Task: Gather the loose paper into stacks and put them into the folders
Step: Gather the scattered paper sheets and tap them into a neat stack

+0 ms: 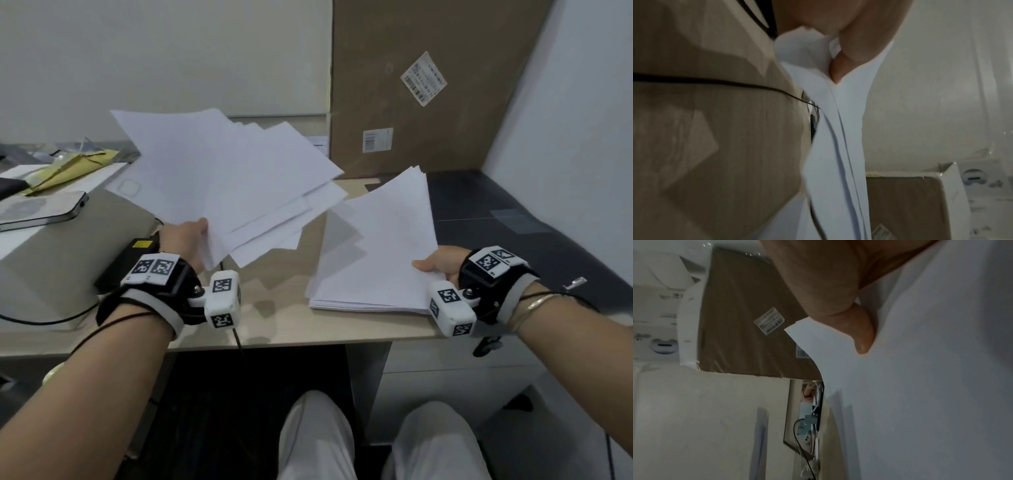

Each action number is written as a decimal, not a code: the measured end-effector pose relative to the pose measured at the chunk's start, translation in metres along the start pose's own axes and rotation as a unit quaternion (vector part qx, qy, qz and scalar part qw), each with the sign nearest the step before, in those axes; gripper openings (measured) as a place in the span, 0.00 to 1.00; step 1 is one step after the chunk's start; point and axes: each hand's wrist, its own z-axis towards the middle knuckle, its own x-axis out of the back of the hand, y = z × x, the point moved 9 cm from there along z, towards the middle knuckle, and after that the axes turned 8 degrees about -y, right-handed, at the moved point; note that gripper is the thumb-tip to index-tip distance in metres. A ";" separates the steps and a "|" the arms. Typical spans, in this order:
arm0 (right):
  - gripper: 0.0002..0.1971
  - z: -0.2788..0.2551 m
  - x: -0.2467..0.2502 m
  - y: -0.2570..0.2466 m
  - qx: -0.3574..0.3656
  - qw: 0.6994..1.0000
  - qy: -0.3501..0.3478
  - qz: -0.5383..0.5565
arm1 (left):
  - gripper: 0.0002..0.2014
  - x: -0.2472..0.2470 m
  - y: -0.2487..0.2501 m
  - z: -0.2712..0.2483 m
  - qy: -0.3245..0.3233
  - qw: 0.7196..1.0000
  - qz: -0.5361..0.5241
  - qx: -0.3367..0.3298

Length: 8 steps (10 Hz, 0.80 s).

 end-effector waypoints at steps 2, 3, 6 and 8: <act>0.17 -0.007 -0.039 -0.038 0.068 0.995 -0.048 0.060 | 0.21 -0.045 -0.016 -0.014 -0.115 0.993 0.001 -0.012; 0.28 -0.008 -0.026 -0.039 0.063 0.996 -0.007 0.070 | 0.20 -0.056 -0.027 -0.019 -0.161 0.986 0.034 0.001; 0.15 -0.049 0.013 -0.065 0.169 0.982 0.070 0.047 | 0.10 -0.086 -0.034 -0.038 -0.269 0.962 0.040 0.018; 0.17 -0.047 0.023 -0.049 0.161 0.977 0.114 0.085 | 0.21 -0.095 -0.052 -0.045 -0.293 0.952 0.000 0.087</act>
